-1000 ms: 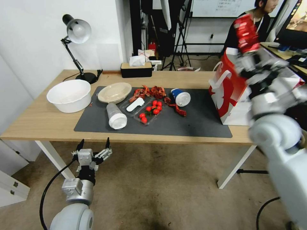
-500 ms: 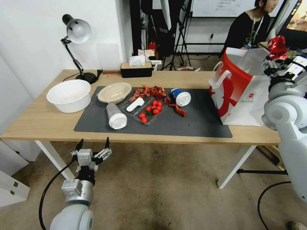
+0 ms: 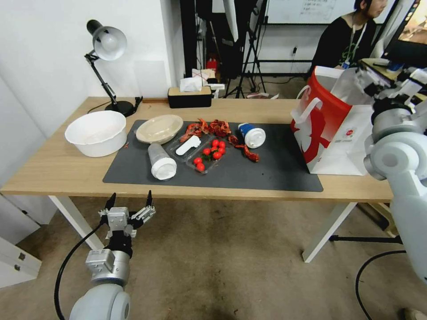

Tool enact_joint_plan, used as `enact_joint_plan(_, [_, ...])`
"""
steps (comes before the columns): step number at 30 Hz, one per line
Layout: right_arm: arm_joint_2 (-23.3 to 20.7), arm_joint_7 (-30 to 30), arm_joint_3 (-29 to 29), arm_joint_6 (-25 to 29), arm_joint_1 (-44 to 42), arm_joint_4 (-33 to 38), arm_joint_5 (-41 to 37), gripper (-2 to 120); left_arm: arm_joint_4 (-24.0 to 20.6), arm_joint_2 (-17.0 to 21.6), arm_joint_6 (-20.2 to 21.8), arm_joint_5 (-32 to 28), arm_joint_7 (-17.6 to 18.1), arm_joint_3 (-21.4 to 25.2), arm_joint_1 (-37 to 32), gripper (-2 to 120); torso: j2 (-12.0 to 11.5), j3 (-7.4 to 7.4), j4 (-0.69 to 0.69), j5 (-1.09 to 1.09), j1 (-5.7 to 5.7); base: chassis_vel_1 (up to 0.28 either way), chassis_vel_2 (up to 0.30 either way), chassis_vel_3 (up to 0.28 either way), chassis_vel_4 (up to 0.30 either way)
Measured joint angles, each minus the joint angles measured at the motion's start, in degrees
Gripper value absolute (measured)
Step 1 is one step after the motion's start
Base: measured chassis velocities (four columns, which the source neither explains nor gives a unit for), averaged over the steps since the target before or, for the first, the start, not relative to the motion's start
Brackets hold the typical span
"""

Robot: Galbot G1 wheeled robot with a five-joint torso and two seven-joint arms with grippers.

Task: Pick up the trash from the table and place it into the takeout bag.

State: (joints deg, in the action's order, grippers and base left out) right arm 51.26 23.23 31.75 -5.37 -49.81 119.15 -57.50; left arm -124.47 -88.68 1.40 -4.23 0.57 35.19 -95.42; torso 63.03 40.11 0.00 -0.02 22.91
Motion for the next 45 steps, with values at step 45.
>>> enact_joint_plan(45, [14.33,0.12,-14.45,17.94,-46.16,2.02,48.5,100,1.8,2.1,-0.57,-2.58,0.11,0.69,0.58,100,-0.01,0.0,0.0,0.01,0.01,0.0,0.0,0.0,0.0])
